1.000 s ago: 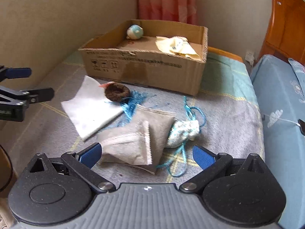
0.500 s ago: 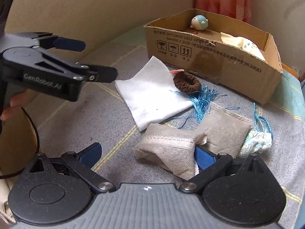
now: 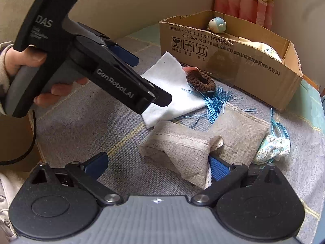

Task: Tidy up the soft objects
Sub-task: 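Grasp the white tissue with the left gripper while the right grips its edge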

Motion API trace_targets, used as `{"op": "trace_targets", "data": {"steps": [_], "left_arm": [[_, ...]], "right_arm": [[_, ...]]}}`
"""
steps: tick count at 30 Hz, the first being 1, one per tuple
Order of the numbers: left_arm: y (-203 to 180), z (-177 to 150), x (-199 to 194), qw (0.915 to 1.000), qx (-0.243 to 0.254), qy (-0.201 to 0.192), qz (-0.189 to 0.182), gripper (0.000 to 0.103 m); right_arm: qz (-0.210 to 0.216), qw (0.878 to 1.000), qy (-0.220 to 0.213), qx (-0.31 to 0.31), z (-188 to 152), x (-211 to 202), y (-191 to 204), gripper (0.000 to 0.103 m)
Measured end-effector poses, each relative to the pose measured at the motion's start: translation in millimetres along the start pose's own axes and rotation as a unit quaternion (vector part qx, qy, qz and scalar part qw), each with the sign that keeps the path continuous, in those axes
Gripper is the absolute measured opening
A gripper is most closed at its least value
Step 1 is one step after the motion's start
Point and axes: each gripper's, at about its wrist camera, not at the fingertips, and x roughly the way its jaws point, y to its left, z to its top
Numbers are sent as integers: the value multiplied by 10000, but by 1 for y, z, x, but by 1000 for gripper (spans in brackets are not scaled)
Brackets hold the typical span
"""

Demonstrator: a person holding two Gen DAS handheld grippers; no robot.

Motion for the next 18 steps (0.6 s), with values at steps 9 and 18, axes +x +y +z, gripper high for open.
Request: {"op": "trace_targets", "data": {"steps": [9, 18], "left_arm": [[-10, 2, 11, 9999, 68, 132, 16, 103], [-15, 7, 17, 9999, 62, 91, 110, 103]], "right_arm": [[64, 9999, -92, -81, -3, -3, -1, 103], [-21, 9998, -118, -186, -4, 0, 3, 103]]}}
